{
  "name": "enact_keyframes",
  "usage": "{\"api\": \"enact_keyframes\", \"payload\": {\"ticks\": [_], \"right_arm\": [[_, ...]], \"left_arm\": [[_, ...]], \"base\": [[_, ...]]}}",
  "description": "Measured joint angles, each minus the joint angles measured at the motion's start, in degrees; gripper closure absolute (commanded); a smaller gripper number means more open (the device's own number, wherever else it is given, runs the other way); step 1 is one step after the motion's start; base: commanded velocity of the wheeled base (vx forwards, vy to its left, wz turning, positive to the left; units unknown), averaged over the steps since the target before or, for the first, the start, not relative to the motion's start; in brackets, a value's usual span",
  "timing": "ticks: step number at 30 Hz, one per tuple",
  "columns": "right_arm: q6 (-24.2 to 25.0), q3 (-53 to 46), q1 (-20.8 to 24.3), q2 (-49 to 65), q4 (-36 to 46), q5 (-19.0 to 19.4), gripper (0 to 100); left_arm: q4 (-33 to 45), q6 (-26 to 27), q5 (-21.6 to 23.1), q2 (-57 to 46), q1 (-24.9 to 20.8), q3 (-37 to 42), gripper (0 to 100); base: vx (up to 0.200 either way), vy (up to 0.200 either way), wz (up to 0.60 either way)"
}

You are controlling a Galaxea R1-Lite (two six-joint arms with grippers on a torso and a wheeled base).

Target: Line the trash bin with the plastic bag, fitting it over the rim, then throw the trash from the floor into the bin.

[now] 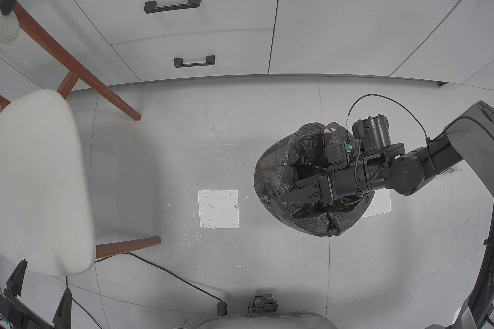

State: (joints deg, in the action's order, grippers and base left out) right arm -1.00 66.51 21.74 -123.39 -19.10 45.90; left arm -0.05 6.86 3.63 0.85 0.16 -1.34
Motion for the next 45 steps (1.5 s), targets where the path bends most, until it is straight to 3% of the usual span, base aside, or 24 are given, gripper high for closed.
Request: {"api": "enact_keyframes", "payload": {"ticks": [14, 24, 30, 38, 45], "right_arm": [[1.7, 2.8, 2.5, -2.3, -0.1, 0.0, 0], [0.1, -0.1, -6.0, 0.4, 0.5, 0.1, 0], [0.2, 2.3, -8.0, -0.5, 0.1, 0.1, 0], [6.5, 10.7, -9.5, -2.9, -3.9, 0.2, 0], [10.5, 9.9, -11.0, -3.3, -8.0, 0.3, 0]], "left_arm": [[0.0, 0.1, -0.1, 0.1, 0.0, 0.0, 0], [0.0, 0.1, -0.1, 0.1, 0.0, 0.0, 0], [0.0, 0.1, -0.1, 0.1, 0.0, 0.0, 0], [0.0, 0.0, -0.3, 0.1, 0.0, 0.0, 0], [0.0, 0.0, -0.3, 0.1, 0.0, 0.0, 0]], "base": [[0.000, 0.000, 0.00], [0.000, 0.000, 0.00], [0.000, 0.000, 0.00], [0.000, 0.000, 0.00], [0.000, 0.000, 0.00]]}}
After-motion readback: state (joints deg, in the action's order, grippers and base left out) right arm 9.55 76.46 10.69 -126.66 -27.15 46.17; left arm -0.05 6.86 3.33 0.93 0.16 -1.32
